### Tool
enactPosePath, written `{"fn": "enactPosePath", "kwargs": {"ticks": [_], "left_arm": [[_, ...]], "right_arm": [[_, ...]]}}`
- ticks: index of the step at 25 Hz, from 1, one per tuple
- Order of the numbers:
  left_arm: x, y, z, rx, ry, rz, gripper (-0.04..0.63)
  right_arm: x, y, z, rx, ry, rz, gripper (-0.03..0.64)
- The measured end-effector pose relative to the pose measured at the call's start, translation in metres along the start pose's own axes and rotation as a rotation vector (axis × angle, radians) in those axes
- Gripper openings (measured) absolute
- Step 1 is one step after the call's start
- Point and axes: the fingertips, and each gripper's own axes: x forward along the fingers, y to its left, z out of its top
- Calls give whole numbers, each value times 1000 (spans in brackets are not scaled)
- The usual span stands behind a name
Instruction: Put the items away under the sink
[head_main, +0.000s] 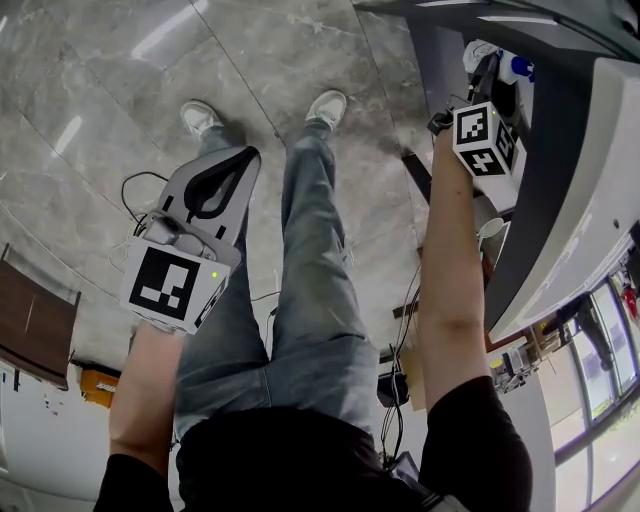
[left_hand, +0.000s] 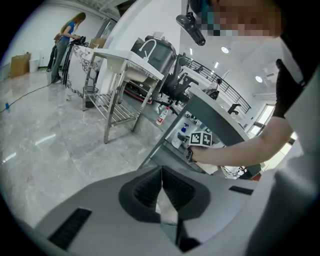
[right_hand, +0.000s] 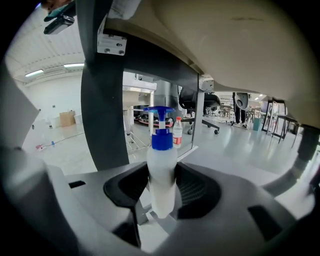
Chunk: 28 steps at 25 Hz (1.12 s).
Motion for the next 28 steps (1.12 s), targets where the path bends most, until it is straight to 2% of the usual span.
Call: {"fn": "enactPosePath", "kwargs": {"ticks": [5,12,17,28], "left_arm": [[2,-1,0,3,3,-5,23],[5,-1,-1,-1,8,-13,23],[2,1,0,-3,4,-10,23],[-7,5,4,-11,-26,6,23]], "right_arm": [[2,-8,-3,-49,-28,-6,192],[8,-15,-3,-47,-40,8,193],[13,-9,-14,-50,21,14,209],[-19,-10,-29,22,63,-33,232]]}}
